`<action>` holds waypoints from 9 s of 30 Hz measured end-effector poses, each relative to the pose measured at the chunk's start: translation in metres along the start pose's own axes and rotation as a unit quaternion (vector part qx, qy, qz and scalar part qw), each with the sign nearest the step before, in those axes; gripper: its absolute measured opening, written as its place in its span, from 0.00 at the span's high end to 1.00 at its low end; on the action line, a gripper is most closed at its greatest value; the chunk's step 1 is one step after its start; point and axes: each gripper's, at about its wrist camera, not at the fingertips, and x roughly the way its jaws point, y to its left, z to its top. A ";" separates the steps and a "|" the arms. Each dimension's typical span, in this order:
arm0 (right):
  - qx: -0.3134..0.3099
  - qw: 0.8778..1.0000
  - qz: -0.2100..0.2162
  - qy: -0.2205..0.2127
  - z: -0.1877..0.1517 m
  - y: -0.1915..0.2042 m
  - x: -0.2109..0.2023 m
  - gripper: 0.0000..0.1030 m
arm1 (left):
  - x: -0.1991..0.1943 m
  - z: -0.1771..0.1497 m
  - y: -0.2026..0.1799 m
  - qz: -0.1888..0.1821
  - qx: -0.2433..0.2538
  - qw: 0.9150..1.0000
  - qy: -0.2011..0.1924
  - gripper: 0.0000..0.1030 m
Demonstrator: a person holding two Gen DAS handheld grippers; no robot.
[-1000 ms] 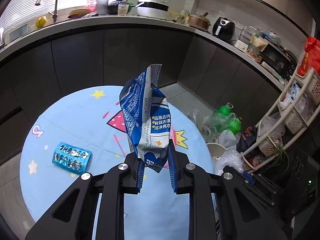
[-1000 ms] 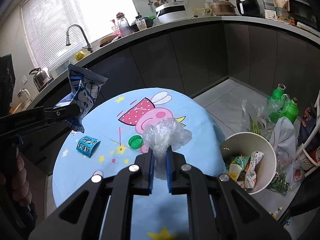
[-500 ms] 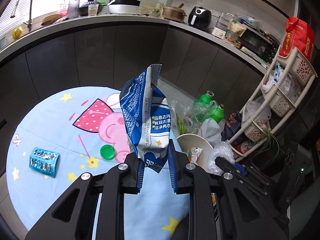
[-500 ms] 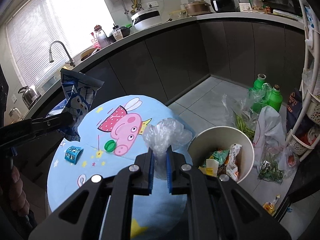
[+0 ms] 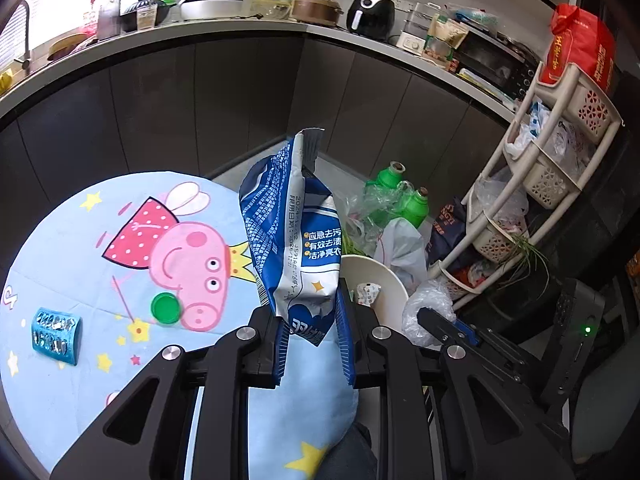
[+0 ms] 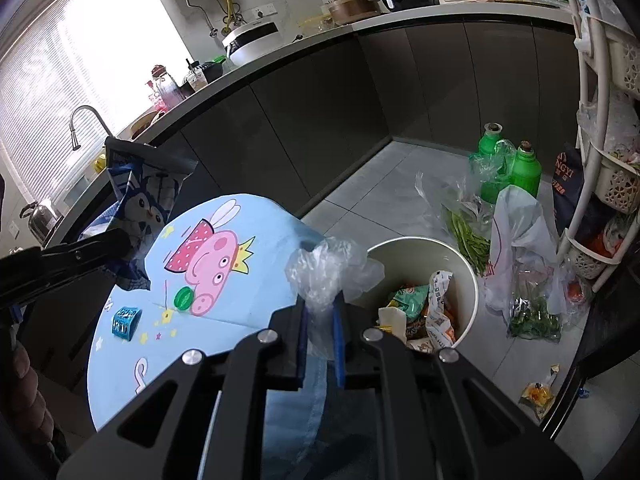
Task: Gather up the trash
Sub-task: 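Carry the blue-white bag and clear plastic bag over the white bin, then open both grippers to drop the bags into the bin, then move both tools back over the table toward the blister pack and lid, then grasp the blue blister pack with the left gripper while the right grasps the green lid, then carry the blister pack and green lid over the white bin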
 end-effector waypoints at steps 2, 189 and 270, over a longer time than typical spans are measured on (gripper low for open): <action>0.006 1.000 -0.003 0.003 -0.001 -0.006 0.002 0.88 | 0.005 0.001 -0.006 -0.003 0.005 1.000 0.004 0.81; -0.213 0.969 0.042 0.118 -0.041 0.221 0.184 0.43 | 0.032 -0.077 0.316 0.183 -0.100 0.974 0.090 0.08; -0.019 0.996 -0.075 0.037 -0.001 -0.076 0.077 0.65 | 0.157 0.023 -0.035 -0.072 0.084 0.990 0.092 0.09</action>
